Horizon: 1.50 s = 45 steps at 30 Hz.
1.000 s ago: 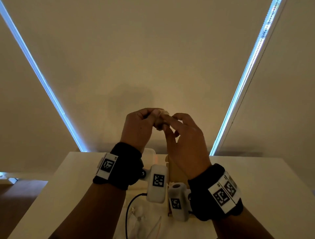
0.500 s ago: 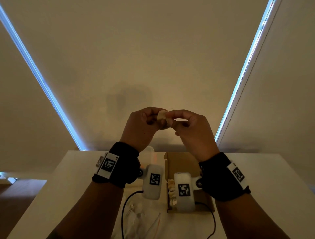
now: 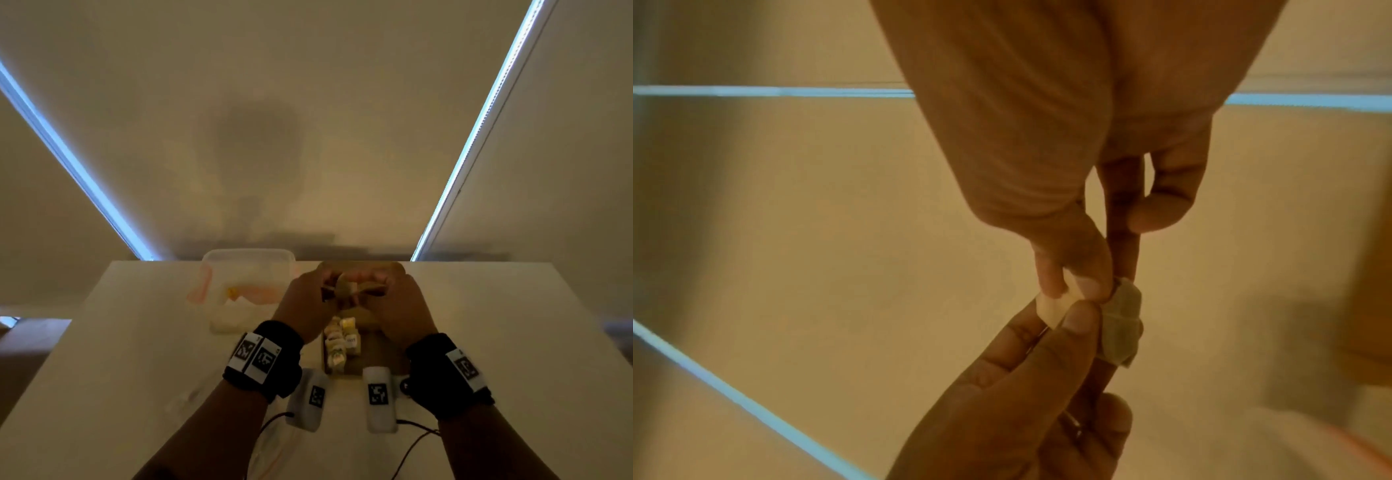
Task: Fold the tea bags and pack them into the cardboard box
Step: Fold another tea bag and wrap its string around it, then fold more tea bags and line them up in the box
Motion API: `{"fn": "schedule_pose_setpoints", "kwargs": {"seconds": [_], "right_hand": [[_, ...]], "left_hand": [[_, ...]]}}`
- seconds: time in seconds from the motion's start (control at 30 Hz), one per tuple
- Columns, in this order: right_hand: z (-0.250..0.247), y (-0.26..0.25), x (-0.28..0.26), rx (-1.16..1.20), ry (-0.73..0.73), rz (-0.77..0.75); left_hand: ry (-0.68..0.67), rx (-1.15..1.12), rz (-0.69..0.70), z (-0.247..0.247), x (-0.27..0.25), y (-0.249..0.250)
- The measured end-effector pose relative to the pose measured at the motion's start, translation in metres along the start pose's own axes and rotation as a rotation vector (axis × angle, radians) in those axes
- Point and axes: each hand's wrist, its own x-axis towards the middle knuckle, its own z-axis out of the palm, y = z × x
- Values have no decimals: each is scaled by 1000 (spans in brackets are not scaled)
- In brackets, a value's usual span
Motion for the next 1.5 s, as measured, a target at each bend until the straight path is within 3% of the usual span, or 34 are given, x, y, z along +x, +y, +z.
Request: {"fn": "schedule_pose_setpoints", "kwargs": {"seconds": [0.3,0.57,0.87,1.03,1.1,1.2,1.33,1.43,1.5], "right_hand": [[37,152,-34,-226,-24,234],[54,203,-26,-216,-54,336],[75,237,-19,-460,-83,376],[75,202,-44,-432,85,217],[84,175,-62,-329,87,119],[108,156,-85,-226,-61,26],[141,156,-104,-217,-412,148],[157,153,-115,-268,-583,193],[165,151,-120,-254,-579,214]], "left_hand": [[-138,79,-187,99,-22,-84],[-200,492,-282,134,-17,-135],[-78,400,-284,120,-40,-146],[152,286,-170,81,-88,-135],[241,314,-187,63,-116,-135],[261,415,-367,45,-158,-145],[102,443,-589,40,-192,-166],[-2,405,-620,35,-201,-174],[-81,392,-613,31,-205,-173]]}}
